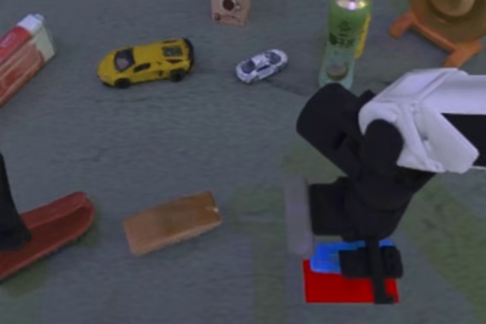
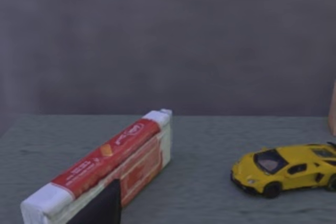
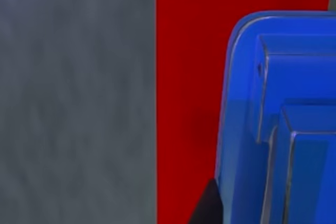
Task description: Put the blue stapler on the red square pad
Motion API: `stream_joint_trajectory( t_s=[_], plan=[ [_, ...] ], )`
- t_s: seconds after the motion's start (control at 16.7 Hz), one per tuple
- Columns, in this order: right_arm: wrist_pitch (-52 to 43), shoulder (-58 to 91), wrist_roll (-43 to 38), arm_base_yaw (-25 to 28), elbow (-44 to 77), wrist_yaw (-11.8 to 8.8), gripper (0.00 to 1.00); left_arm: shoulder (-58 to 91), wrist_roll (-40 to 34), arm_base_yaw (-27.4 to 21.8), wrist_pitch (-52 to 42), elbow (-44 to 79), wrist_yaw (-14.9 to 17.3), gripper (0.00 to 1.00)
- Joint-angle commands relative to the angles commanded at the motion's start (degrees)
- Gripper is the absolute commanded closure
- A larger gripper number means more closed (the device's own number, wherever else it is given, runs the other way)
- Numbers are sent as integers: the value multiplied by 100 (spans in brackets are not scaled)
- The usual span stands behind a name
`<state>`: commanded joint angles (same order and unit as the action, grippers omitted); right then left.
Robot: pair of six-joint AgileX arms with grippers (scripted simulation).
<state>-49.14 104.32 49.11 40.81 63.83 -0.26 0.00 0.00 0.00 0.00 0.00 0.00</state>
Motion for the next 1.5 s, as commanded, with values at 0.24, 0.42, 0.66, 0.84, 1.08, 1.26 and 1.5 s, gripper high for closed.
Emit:
stream_joint_trajectory(
  t_s=[0.24,0.42,0.66,0.84,1.08,1.26,1.5],
  plan=[
    [485,201,3,34,-350,2,100,0,0,0,0,0,0,0],
    [485,201,3,34,-350,2,100,0,0,0,0,0,0,0],
    [485,201,3,34,-350,2,70,0,0,0,0,0,0,0],
    [485,201,3,34,-350,2,47,0,0,0,0,0,0,0],
    [485,201,3,34,-350,2,17,0,0,0,0,0,0,0],
    [485,201,3,34,-350,2,0,0,0,0,0,0,0,0],
    [485,201,3,34,-350,2,0,0,0,0,0,0,0,0]
  ],
)
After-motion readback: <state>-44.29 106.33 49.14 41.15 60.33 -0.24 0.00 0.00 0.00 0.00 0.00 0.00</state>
